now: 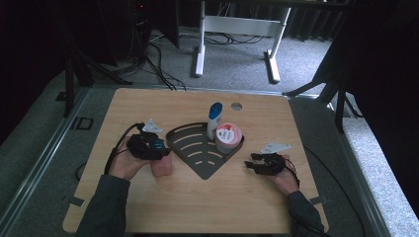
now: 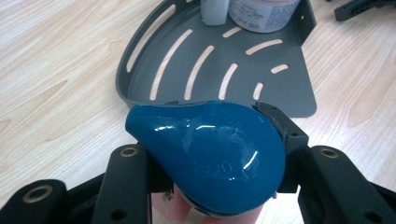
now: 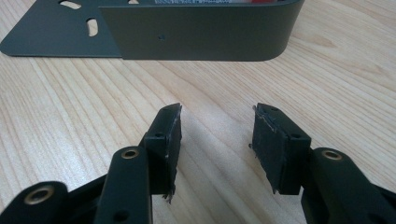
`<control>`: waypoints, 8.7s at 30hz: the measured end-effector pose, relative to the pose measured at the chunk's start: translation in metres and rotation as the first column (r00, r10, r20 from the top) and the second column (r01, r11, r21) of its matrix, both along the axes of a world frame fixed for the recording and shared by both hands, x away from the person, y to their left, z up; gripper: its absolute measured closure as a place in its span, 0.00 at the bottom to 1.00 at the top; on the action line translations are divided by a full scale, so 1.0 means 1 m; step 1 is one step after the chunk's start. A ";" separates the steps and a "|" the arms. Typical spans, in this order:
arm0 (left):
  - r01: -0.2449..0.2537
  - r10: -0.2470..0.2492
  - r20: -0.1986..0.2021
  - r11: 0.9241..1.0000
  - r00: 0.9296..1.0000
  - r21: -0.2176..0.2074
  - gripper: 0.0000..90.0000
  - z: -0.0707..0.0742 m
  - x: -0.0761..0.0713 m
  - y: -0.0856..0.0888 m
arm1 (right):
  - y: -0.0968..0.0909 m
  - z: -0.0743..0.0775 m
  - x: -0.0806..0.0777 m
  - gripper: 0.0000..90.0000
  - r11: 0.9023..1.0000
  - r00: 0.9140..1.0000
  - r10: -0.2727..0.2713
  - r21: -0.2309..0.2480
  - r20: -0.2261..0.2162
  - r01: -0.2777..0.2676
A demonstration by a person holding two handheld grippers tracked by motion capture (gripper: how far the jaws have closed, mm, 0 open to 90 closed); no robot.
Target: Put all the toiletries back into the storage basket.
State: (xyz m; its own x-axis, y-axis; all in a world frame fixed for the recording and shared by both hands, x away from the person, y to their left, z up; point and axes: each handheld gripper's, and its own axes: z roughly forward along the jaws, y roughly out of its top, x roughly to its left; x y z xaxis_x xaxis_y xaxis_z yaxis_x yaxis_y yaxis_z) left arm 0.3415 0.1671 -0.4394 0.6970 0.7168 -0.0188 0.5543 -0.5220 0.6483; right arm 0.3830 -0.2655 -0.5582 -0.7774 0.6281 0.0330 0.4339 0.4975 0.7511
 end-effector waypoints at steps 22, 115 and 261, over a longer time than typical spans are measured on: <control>0.099 -0.099 -0.007 0.995 0.995 -0.013 0.59 0.006 -0.006 -0.036 | 0.000 0.000 0.000 0.58 1.000 1.000 0.001 -0.001 0.001 -0.001; 0.020 -0.018 0.037 0.999 0.999 -0.037 0.59 0.003 0.063 -0.095 | 0.000 0.000 0.000 0.58 1.000 1.000 0.003 -0.003 0.003 -0.003; -0.223 0.230 0.057 0.968 0.972 -0.112 0.38 -0.011 0.117 -0.093 | 0.003 0.000 0.000 0.58 1.000 1.000 0.009 -0.004 0.003 -0.009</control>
State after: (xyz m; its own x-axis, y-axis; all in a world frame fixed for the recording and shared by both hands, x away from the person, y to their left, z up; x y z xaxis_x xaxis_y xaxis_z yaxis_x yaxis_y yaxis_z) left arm 0.4580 0.0742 -0.4509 0.5192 0.8526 -0.0591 0.6022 -0.3159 0.7332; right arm 0.3835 -0.2625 -0.5583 -0.7830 0.6214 0.0283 0.4275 0.5044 0.7502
